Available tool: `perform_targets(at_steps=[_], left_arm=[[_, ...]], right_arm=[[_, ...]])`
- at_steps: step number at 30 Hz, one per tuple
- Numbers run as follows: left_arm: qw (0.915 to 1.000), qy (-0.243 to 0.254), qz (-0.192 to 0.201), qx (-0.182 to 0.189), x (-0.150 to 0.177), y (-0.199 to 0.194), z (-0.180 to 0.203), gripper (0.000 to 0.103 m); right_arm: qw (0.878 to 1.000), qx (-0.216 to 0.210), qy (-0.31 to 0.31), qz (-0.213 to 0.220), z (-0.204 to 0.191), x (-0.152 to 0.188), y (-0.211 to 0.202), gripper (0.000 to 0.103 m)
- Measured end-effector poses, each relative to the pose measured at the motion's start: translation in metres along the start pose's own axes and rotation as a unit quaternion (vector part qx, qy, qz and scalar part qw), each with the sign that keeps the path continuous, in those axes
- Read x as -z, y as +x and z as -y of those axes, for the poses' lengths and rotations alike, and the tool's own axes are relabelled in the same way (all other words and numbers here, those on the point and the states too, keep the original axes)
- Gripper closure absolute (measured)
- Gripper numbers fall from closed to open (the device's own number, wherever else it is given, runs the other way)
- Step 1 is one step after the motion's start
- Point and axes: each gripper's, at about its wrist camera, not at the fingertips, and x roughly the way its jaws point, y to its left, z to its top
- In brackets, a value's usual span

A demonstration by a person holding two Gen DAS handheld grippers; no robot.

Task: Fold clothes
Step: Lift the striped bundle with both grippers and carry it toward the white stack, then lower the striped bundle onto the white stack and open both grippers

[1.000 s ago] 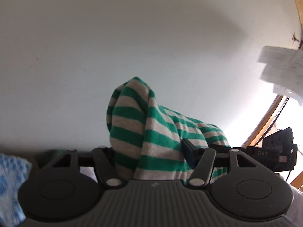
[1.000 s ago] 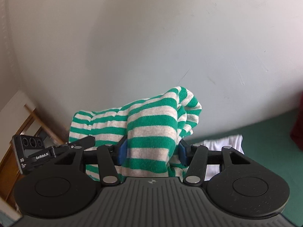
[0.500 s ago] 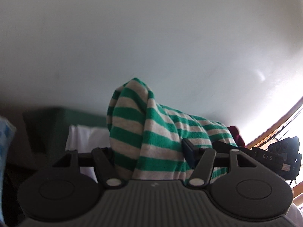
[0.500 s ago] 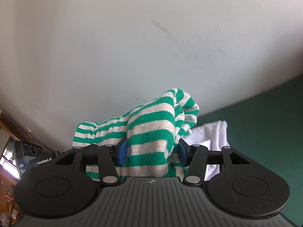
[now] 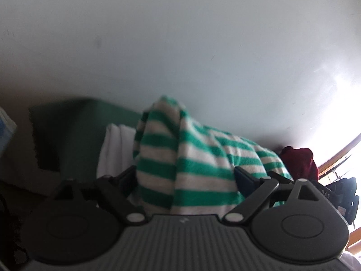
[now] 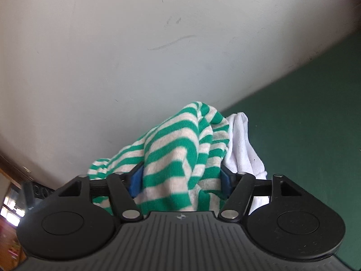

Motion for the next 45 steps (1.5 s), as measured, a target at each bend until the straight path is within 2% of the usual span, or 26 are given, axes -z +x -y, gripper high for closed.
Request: perform_targets(at_steps=[1, 4, 6, 8, 9, 10, 11, 12, 13, 14, 17, 19, 21, 24, 26, 29, 31, 32, 33, 35, 36, 38, 39, 41, 43, 45], left_arm=[[0.9994, 0.022, 0.020, -0.016, -0.001, -0.014, 0.005, 0.018], [0.9928, 0.065, 0.086, -0.050, -0.002, -0.061, 0.018, 0.019], [0.9869, 0.073, 0.135, -0.049, -0.002, -0.084, 0.033, 0.020], [0.9802, 0.093, 0.166, -0.054, 0.001, -0.083, 0.059, 0.026], [0.9742, 0.115, 0.179, -0.077, 0.004, -0.074, 0.076, 0.032], [0.9660, 0.135, 0.193, -0.106, 0.008, -0.061, 0.091, 0.034], [0.9627, 0.140, 0.193, -0.128, 0.012, -0.045, 0.096, 0.034], [0.9644, 0.133, 0.180, -0.140, 0.014, -0.027, 0.094, 0.034], [0.9657, 0.127, 0.168, -0.153, 0.016, -0.010, 0.092, 0.042], [0.9666, 0.120, 0.155, -0.166, 0.018, 0.007, 0.090, 0.046], [0.9610, 0.115, 0.122, -0.220, 0.027, 0.046, 0.059, 0.048], [0.9664, 0.067, 0.118, -0.218, 0.025, 0.052, 0.033, 0.016], [0.9689, 0.030, 0.116, -0.216, 0.023, 0.055, 0.015, 0.016], [0.9609, 0.062, 0.124, -0.240, 0.023, 0.056, 0.023, 0.016], [0.9616, 0.059, 0.111, -0.244, 0.018, 0.062, 0.029, 0.012], [0.9564, 0.095, 0.103, -0.256, 0.014, 0.054, 0.044, 0.012], [0.9561, 0.116, 0.128, -0.237, 0.013, 0.027, 0.061, 0.031], [0.9562, 0.124, 0.143, -0.223, 0.012, 0.011, 0.069, 0.034], [0.9561, 0.130, 0.159, -0.209, 0.014, -0.004, 0.077, 0.031], [0.9563, 0.141, 0.180, -0.182, 0.021, -0.028, 0.093, 0.031], [0.9587, 0.151, 0.168, -0.173, 0.026, -0.028, 0.100, 0.032], [0.9634, 0.168, 0.130, -0.164, 0.039, -0.018, 0.109, 0.032], [0.9622, 0.176, 0.116, -0.173, 0.046, -0.009, 0.109, 0.033], [0.9563, 0.186, 0.107, -0.198, 0.055, 0.006, 0.107, 0.027], [0.9539, 0.182, 0.107, -0.214, 0.052, 0.014, 0.104, 0.012], [0.9601, 0.158, 0.088, -0.213, 0.041, 0.022, 0.101, 0.008]], right_arm=[[1.000, 0.002, -0.007, 0.015, -0.001, 0.001, -0.007, 0.034], [0.998, 0.008, -0.027, 0.061, -0.005, 0.003, -0.027, 0.034], [0.994, 0.016, -0.050, 0.091, -0.011, 0.005, -0.039, 0.042], [0.978, 0.060, -0.164, 0.110, -0.047, 0.010, -0.030, 0.056], [0.966, 0.080, -0.217, 0.118, -0.063, 0.014, -0.024, 0.057], [0.954, 0.097, -0.256, 0.123, -0.074, 0.021, -0.012, 0.059], [0.940, 0.114, -0.295, 0.128, -0.084, 0.027, 0.000, 0.061], [0.926, 0.131, -0.329, 0.133, -0.093, 0.034, 0.012, 0.062], [0.917, 0.148, -0.343, 0.135, -0.093, 0.040, 0.025, 0.065], [0.917, 0.162, -0.341, 0.129, -0.088, 0.044, 0.037, 0.068], [0.932, 0.174, -0.301, 0.098, -0.063, 0.050, 0.059, 0.073], [0.945, 0.170, -0.264, 0.091, -0.051, 0.051, 0.067, 0.073], [0.959, 0.161, -0.217, 0.088, -0.041, 0.051, 0.072, 0.074], [0.961, 0.169, -0.192, 0.102, -0.038, 0.058, 0.075, 0.074], [0.965, 0.169, -0.171, 0.104, -0.035, 0.058, 0.076, 0.074], [0.962, 0.172, -0.197, 0.082, -0.044, 0.050, 0.072, 0.071], [0.962, 0.165, -0.198, 0.087, -0.052, 0.038, 0.050, 0.068], [0.962, 0.155, -0.192, 0.118, -0.056, 0.036, 0.029, 0.068], [0.961, 0.145, -0.189, 0.142, -0.061, 0.035, 0.010, 0.067], [0.959, 0.121, -0.217, 0.137, -0.075, 0.044, -0.012, 0.067], [0.958, 0.110, -0.230, 0.131, -0.081, 0.050, -0.021, 0.068], [0.960, 0.106, -0.244, 0.082, -0.085, 0.068, -0.017, 0.071], [0.961, 0.115, -0.245, 0.061, -0.085, 0.077, -0.013, 0.072], [0.964, 0.141, -0.223, 0.046, -0.074, 0.089, -0.003, 0.071], [0.970, 0.139, -0.196, 0.039, -0.065, 0.092, 0.005, 0.069], [0.976, 0.131, -0.170, 0.032, -0.083, 0.089, -0.007, 0.067]])
